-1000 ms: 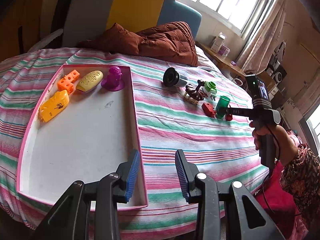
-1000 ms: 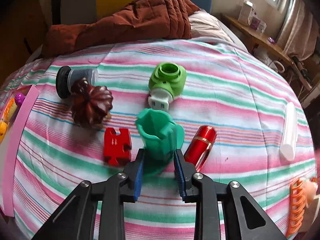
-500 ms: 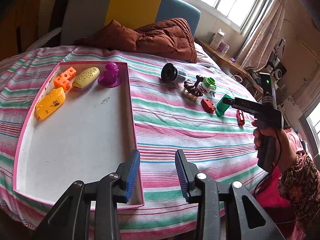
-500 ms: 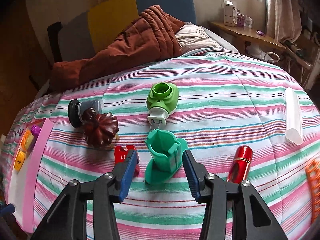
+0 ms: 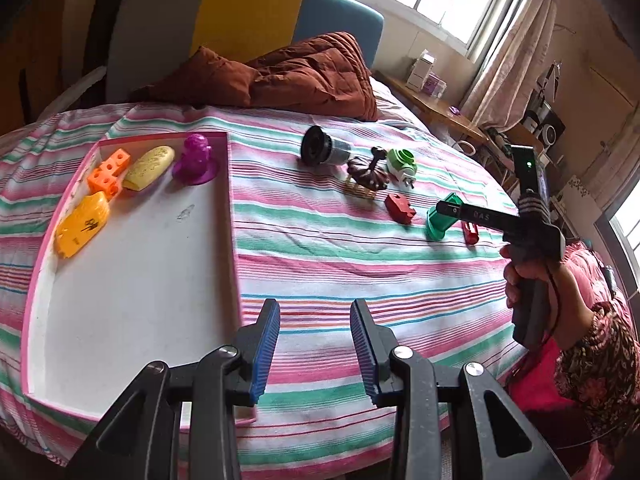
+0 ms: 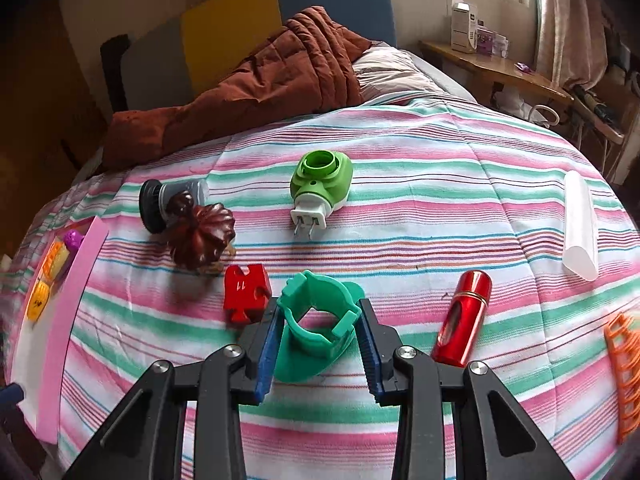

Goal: Organize rigid objects
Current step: 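Close the right tool on the green holder's rim and lift it, then grasp the red puzzle piece with the left tool while the right tool holds the green holder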

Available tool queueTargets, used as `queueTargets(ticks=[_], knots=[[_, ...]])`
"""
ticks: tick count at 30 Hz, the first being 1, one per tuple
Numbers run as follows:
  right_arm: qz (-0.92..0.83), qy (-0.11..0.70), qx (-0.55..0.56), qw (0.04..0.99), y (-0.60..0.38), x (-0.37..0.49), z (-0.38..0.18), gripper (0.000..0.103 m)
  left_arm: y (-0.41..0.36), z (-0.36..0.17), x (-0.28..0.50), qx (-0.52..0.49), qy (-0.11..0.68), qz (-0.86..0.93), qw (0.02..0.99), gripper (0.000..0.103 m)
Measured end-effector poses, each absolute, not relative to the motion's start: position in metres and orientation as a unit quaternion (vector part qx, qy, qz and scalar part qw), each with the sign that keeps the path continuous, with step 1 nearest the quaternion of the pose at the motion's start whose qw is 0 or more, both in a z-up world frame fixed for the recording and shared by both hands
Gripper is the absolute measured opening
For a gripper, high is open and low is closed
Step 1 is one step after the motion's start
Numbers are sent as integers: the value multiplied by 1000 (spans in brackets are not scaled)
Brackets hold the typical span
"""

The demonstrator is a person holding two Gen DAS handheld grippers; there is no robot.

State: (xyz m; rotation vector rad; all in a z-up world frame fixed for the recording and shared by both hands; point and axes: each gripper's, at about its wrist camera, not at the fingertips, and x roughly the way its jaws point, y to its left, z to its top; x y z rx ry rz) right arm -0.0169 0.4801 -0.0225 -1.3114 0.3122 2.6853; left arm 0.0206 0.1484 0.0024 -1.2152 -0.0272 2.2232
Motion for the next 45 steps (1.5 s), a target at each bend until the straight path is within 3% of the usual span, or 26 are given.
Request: queueTargets(ticks=[14,18,27,32,37,45], knots=[[865,165,-471,54,501,15,-31,36,278,-11,0,-470,82,800,364,36],[863,145,-478,78,503,15,-29,36,306,-22,-15,-474,88,798,362,36],[845,137,-508,91,505,10,-40,32,357,-38,-59,-512,25,786,346,36],[840,159,-511,87,510,12,-40,32,387,-45,-76,-516,33,795,317,38],[838,169,-511,86,512,11,-39,30,403,-46,-75,-479,89,818,304,38],[836,182,-511,87,514,10,-38,30,385,-49,-73,-455,95,840,281,39]])
